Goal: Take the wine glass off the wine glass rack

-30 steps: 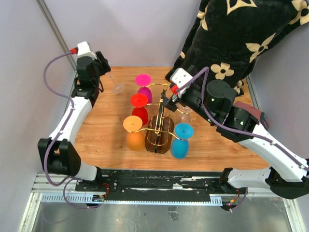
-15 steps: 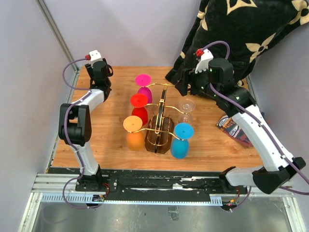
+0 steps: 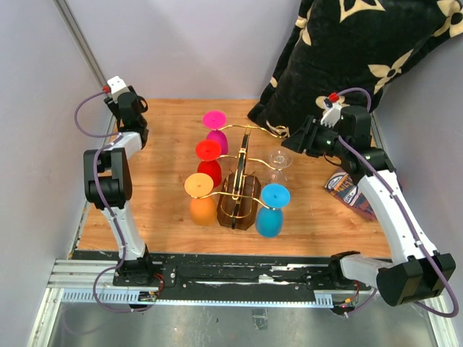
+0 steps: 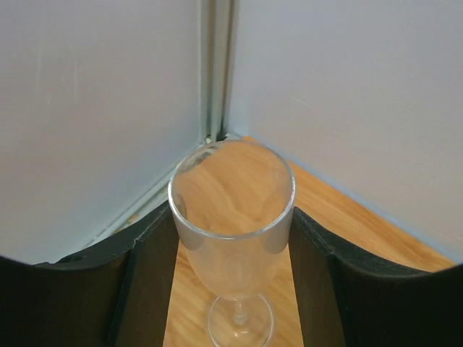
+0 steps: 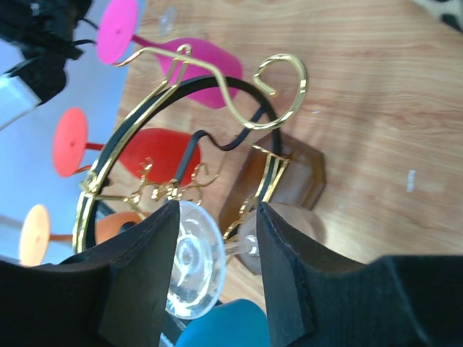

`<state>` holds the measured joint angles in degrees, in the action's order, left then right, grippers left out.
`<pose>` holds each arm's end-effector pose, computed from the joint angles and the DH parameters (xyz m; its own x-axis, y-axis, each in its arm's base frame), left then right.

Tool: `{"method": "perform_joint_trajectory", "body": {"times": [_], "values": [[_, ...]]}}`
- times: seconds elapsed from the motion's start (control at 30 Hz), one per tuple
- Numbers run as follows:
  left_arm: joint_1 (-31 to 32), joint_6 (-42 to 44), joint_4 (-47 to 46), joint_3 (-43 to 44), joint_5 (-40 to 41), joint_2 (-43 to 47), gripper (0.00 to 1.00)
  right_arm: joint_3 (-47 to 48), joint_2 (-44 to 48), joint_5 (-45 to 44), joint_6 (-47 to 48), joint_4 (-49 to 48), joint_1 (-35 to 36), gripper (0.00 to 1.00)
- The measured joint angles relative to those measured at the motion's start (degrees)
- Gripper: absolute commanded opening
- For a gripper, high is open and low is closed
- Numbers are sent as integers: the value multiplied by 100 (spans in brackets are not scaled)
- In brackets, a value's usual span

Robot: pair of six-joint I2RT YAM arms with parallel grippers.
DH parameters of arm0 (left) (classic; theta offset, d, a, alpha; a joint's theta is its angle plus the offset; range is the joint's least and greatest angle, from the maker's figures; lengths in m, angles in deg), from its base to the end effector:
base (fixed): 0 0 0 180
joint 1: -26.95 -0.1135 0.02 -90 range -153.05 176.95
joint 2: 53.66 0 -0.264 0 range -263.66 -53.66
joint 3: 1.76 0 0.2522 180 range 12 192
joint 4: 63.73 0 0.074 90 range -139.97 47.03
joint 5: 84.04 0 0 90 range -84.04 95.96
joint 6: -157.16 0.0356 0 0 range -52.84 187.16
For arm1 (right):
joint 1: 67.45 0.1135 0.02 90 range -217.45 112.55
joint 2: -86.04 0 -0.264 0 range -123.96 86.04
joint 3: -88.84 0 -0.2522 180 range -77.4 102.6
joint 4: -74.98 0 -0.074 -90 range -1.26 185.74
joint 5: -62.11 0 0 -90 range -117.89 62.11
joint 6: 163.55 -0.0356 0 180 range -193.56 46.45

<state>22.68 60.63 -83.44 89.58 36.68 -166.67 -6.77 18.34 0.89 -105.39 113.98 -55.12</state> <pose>0.4595 0.0525 0.2598 0.0313 -0.0957 -0.9949 -0.5733 0.8137 -0.0963 0.2491 0.0720 0.3902 -0.6433 0.3327 -0.6895 -0.3330 0.6894 0.6433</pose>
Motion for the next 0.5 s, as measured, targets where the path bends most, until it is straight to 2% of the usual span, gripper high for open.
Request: {"method": "perform_joint_trajectory", "body": {"times": [0.1, 0.2, 0.5], "values": [[-129, -35, -103, 0, 0, -144, 24, -201, 90, 444, -232, -284, -2, 38], [-131, -52, -162, 26, -9, -186, 26, -323, 120, 752, -435, -468, -2, 37], [-116, -201, -177, 52, -186, -212, 34, -417, 260, 977, -490, -494, -114, 36]]}}
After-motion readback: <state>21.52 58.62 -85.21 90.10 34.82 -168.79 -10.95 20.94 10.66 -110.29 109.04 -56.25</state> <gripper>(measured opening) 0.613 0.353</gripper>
